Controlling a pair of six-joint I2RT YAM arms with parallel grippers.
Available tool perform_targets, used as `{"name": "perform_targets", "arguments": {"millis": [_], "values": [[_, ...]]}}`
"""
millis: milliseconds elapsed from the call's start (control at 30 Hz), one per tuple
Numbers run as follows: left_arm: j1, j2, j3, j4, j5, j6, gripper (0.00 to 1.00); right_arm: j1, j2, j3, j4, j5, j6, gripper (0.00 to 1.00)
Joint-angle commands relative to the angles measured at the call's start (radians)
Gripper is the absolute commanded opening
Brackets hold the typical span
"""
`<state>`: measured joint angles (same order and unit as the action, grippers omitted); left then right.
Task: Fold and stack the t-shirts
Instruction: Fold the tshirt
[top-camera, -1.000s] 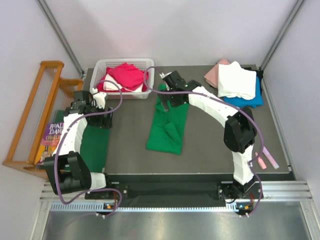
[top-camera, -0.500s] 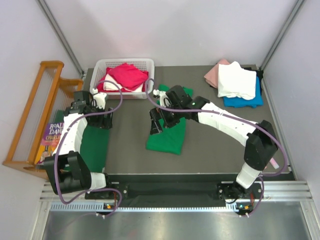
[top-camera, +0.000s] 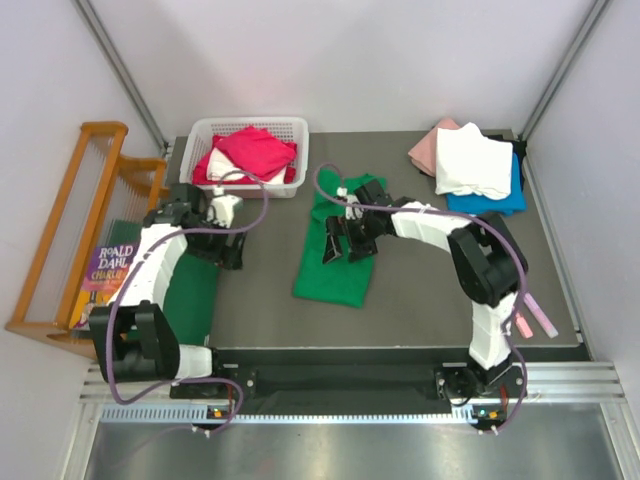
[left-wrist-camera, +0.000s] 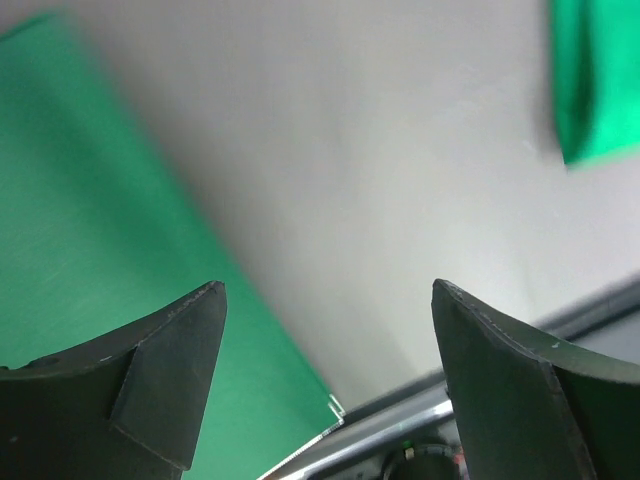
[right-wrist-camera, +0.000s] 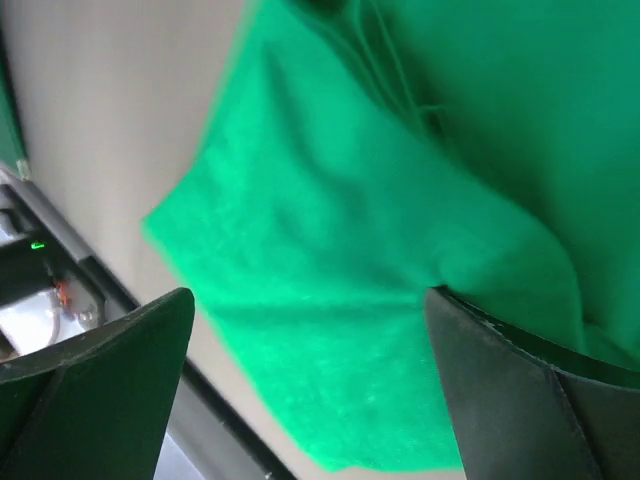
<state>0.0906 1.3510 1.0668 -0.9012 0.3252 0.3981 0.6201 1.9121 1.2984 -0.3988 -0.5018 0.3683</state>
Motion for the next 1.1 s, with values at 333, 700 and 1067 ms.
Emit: {"name": "perform_targets", "arguments": {"millis": [333,700,1067], "values": [[-0.377,0.019,0.001,-0.019,-0.035,0.001,0.88,-0.143,0.015,0.170,0.237,-0.449,0.251,1.00],[-0.621,0.227,0.110,0.110,-0.124,-0.114,0.89,-0.198,0.349,0.401,0.692,-0.563,0.800,1.00],[-0.709,0.370,0.157,0.114,-0.132,-0.070,0.89,-0.255,0.556,0.582,0.683,-0.555,0.865,1.00]]}}
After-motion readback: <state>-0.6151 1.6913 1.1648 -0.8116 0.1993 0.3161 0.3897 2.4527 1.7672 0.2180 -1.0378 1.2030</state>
